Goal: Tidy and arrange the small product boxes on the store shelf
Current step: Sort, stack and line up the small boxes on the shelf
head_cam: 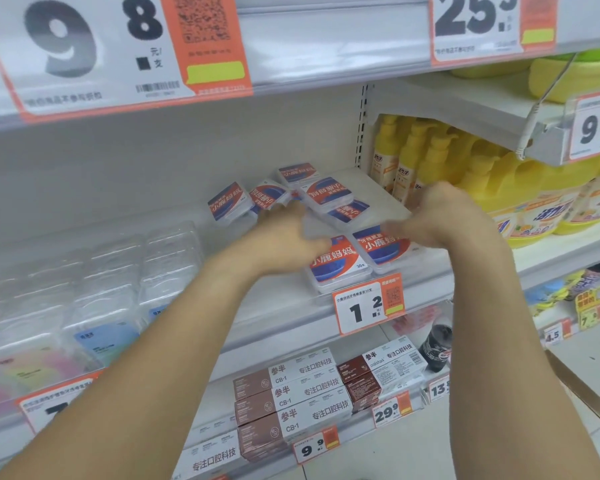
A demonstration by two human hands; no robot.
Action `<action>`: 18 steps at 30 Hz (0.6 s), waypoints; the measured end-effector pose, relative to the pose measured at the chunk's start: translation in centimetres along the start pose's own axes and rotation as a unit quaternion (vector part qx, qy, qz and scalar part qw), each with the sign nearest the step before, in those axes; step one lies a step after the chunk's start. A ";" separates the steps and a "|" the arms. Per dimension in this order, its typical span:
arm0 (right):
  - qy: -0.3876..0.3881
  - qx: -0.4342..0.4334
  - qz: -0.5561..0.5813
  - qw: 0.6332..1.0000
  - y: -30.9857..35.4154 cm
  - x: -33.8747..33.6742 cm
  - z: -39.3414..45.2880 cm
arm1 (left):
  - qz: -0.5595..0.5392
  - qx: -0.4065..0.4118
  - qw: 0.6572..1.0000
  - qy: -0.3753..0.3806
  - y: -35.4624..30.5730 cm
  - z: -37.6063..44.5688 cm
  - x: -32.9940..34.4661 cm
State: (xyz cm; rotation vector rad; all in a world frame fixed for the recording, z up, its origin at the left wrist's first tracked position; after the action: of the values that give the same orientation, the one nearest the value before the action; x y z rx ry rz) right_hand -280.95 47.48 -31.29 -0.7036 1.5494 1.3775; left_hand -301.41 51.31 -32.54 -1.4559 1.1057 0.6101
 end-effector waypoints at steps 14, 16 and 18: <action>0.237 -0.165 -0.038 0.957 7.2 6.4 10.7 | 0.364 -0.068 0.928 0.030 3.1 12.2 -6.9; 0.219 -0.165 -0.029 0.961 7.8 7.3 11.1 | 0.320 -0.076 0.943 0.054 3.8 13.1 -6.4; 0.195 -0.170 -0.034 0.965 8.3 7.9 11.2 | 0.300 -0.063 0.951 0.048 4.6 13.9 -5.6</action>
State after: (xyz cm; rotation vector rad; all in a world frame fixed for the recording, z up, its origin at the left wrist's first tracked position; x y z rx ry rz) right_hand -288.64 61.27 -34.18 -1.2922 1.5782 1.5350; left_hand -304.82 66.55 -32.79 -1.2552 1.6299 1.0574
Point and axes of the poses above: each hand's wrist, its own z-axis towards the middle knuckle, its own x-axis out of the palm, y = z × x, the point moved 3 cm from there along z, towards the middle knuckle, and after that the axes turned 12 degrees about -x, right-handed, at the moved point
